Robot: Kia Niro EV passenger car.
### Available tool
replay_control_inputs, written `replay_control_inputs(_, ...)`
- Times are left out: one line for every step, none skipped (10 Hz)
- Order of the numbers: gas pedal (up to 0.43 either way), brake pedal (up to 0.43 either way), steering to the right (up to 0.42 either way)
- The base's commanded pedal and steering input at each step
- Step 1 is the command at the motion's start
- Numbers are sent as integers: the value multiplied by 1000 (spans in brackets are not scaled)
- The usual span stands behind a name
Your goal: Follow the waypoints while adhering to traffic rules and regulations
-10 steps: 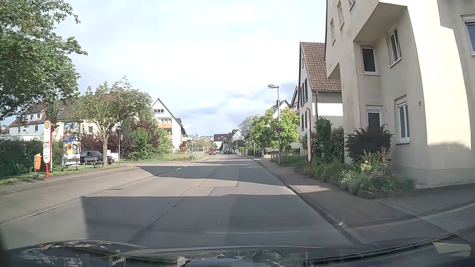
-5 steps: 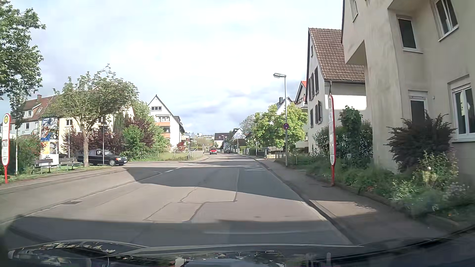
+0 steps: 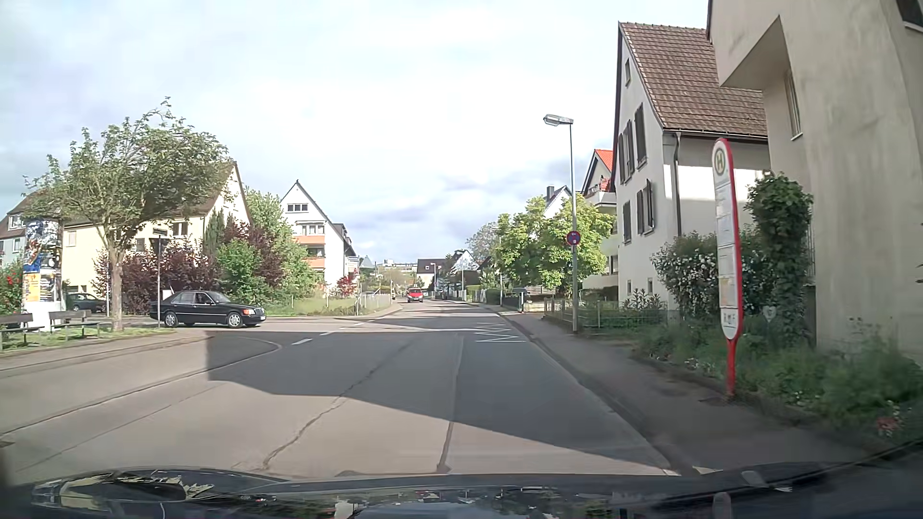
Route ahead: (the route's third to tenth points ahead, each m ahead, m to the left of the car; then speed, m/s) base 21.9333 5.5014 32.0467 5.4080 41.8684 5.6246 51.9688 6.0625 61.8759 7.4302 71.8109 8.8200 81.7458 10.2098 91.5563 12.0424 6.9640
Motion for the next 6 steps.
replay_control_inputs(87, 0, -3)
replay_control_inputs(87, 0, -3)
replay_control_inputs(87, 0, -3)
replay_control_inputs(87, 0, -4)
replay_control_inputs(87, 0, -4)
replay_control_inputs(87, 0, -4)
